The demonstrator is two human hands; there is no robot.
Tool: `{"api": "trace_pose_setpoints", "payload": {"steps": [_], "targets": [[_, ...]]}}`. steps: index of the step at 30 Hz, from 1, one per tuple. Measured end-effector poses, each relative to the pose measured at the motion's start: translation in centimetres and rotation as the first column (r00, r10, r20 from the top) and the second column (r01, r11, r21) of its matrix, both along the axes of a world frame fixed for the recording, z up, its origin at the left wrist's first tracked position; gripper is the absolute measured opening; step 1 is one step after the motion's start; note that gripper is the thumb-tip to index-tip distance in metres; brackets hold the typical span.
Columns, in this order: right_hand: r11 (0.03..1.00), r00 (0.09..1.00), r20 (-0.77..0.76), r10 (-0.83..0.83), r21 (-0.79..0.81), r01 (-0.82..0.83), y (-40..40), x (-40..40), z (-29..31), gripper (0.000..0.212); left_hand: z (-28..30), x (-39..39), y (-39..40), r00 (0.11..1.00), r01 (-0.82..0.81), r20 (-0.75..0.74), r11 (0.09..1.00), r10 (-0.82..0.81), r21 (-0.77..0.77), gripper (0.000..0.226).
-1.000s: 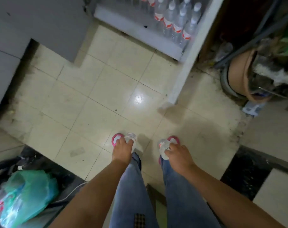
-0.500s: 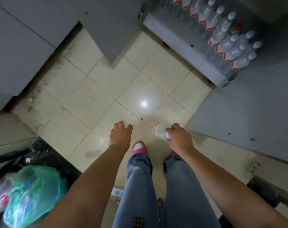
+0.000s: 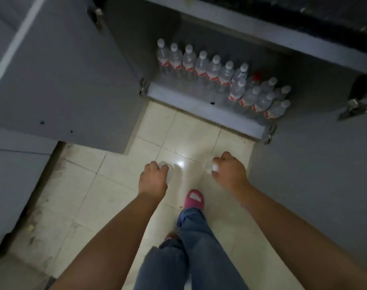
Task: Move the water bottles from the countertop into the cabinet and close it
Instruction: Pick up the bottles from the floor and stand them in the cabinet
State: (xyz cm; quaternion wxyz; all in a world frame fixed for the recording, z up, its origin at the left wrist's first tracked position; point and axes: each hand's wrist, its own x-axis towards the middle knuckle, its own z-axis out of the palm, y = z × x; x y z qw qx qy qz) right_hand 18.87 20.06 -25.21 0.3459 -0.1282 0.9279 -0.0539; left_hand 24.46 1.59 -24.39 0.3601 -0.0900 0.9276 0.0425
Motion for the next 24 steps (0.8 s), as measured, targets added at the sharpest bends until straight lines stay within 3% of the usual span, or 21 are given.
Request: {"api": "trace_pose_setpoints", "payload": {"steps": [12,19,24], "targets": [[0.956,0.949,-0.125,-0.291,0.003,0.293,2.1,-13.0,-7.1,0.042,-7.5,-17.2,1.1,0.983,0.076,-0.175,0.986,-0.050,0.145,0.037],[0.968,0.941,-0.245,-0.235,0.029,0.249,1.4,-19.2,-14.4,0.043,-14.7,-23.7,-0.3,0.920,0.165,-0.389,0.951,-0.053,0.260,0.038],[0.984,0.941,-0.300,-0.158,0.034,0.176,1.4,-23.2,-18.9,0.033,-19.4,-28.8,-0.7,0.853,0.258,-0.515,0.926,-0.085,0.274,0.035]]}}
